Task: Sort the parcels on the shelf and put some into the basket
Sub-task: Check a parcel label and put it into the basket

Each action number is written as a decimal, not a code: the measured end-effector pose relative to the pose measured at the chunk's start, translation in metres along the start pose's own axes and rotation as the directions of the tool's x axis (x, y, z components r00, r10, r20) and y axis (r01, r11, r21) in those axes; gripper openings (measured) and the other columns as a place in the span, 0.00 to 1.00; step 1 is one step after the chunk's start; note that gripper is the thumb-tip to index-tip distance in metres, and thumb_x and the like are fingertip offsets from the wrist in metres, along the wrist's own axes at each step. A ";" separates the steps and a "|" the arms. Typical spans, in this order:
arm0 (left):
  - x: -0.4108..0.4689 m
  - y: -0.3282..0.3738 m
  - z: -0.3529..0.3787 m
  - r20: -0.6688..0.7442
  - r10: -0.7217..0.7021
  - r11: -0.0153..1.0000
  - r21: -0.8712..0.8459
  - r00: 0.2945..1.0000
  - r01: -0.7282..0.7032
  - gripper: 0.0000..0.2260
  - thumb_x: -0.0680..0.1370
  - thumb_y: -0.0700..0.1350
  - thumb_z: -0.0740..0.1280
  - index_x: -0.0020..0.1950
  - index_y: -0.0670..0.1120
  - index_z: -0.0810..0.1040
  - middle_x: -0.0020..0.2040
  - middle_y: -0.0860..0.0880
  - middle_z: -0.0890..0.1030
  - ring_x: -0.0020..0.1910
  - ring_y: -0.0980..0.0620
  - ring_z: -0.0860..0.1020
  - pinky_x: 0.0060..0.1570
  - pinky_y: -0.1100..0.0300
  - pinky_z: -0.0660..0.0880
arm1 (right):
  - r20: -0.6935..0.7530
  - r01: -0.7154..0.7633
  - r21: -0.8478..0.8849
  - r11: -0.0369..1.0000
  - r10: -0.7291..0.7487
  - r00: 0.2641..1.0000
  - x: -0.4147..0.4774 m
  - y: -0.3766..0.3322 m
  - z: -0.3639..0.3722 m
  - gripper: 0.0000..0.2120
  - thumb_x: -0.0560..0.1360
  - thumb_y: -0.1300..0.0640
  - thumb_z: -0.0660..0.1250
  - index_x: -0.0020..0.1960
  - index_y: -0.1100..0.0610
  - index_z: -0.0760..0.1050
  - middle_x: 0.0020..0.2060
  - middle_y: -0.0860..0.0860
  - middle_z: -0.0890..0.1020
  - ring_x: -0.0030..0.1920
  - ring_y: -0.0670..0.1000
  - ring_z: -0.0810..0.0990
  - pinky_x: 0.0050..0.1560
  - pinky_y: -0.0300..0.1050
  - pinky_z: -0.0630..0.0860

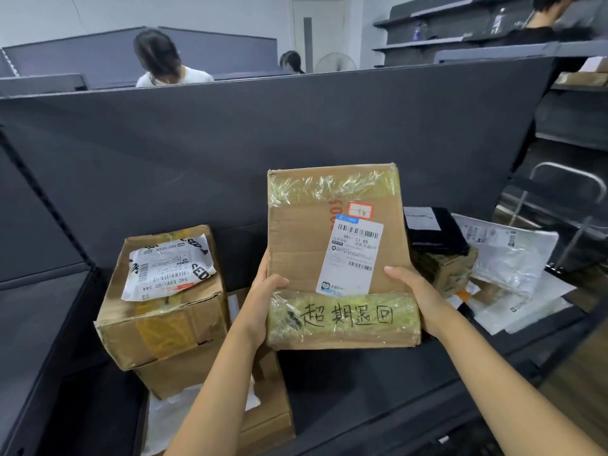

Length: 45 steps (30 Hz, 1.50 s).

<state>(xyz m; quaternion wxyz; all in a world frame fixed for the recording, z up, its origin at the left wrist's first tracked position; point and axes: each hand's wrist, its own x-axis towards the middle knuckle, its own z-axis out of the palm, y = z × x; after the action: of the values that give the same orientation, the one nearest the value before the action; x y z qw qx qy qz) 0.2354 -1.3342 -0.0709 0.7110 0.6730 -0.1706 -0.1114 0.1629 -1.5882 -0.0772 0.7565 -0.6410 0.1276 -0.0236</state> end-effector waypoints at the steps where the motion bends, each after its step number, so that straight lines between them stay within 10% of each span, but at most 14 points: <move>1: -0.001 0.000 0.002 0.007 0.019 1.000 0.025 1.000 -0.019 0.32 0.69 0.44 0.61 0.73 0.58 0.64 0.66 0.55 0.76 0.65 0.55 0.74 0.64 0.55 0.68 | -0.009 0.004 0.005 1.000 -0.004 1.000 -0.002 -0.001 -0.002 0.11 0.74 0.50 0.65 0.55 0.49 0.80 0.49 0.50 0.86 0.49 0.50 0.85 0.50 0.49 0.76; 11: -0.022 0.012 0.018 0.023 0.048 0.999 -0.008 0.999 -0.048 0.32 0.69 0.45 0.61 0.74 0.59 0.64 0.63 0.57 0.78 0.60 0.59 0.77 0.57 0.60 0.70 | -0.003 0.011 0.006 1.000 -0.011 1.000 -0.029 -0.013 -0.012 0.09 0.76 0.51 0.64 0.52 0.48 0.80 0.48 0.50 0.86 0.48 0.51 0.85 0.48 0.48 0.76; 17: -0.045 0.029 0.052 0.061 0.031 0.996 -0.086 0.998 -0.025 0.32 0.69 0.44 0.62 0.73 0.61 0.63 0.67 0.52 0.76 0.66 0.48 0.74 0.68 0.46 0.68 | -0.011 0.036 -0.001 0.999 -0.036 0.999 -0.069 -0.022 -0.040 0.09 0.74 0.49 0.65 0.51 0.48 0.80 0.46 0.47 0.86 0.45 0.47 0.85 0.45 0.45 0.76; 25: -0.059 0.041 0.129 0.261 0.085 0.991 -0.126 0.962 -0.054 0.30 0.71 0.41 0.61 0.71 0.62 0.65 0.64 0.51 0.78 0.60 0.48 0.79 0.53 0.53 0.78 | -0.180 0.190 0.091 0.978 -0.171 0.969 -0.146 -0.024 -0.106 0.16 0.67 0.46 0.70 0.54 0.43 0.79 0.52 0.47 0.85 0.52 0.48 0.84 0.52 0.50 0.75; 30: -0.066 0.016 0.214 0.429 0.018 0.994 -0.105 0.903 0.030 0.28 0.74 0.43 0.62 0.71 0.64 0.65 0.65 0.55 0.78 0.63 0.51 0.77 0.61 0.52 0.74 | -0.389 0.219 0.189 0.957 -0.132 0.912 -0.209 0.003 -0.170 0.26 0.66 0.46 0.70 0.63 0.51 0.75 0.51 0.50 0.85 0.49 0.51 0.85 0.44 0.46 0.80; 38: -0.060 -0.065 0.327 0.661 -0.241 0.966 0.096 0.711 0.238 0.19 0.81 0.53 0.60 0.72 0.63 0.65 0.70 0.59 0.71 0.68 0.56 0.71 0.70 0.54 0.65 | -0.708 0.213 0.357 0.909 0.115 0.696 -0.282 0.086 -0.224 0.16 0.76 0.52 0.63 0.62 0.57 0.75 0.41 0.49 0.87 0.39 0.48 0.86 0.34 0.40 0.80; 45: -0.040 -0.148 0.353 0.756 -0.376 0.923 0.257 0.536 0.286 0.21 0.83 0.57 0.50 0.76 0.60 0.58 0.73 0.61 0.65 0.72 0.59 0.63 0.70 0.62 0.60 | -0.759 0.183 0.517 0.836 0.349 0.550 -0.280 0.150 -0.218 0.22 0.76 0.50 0.63 0.67 0.57 0.71 0.45 0.54 0.86 0.39 0.55 0.86 0.35 0.49 0.82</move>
<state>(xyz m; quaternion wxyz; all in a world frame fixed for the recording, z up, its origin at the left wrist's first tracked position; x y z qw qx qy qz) 0.0710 -1.6536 -0.2093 0.4912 0.6080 -0.3426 -0.5212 -0.1752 -1.7164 -0.2097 0.7525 -0.3040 0.4884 -0.3205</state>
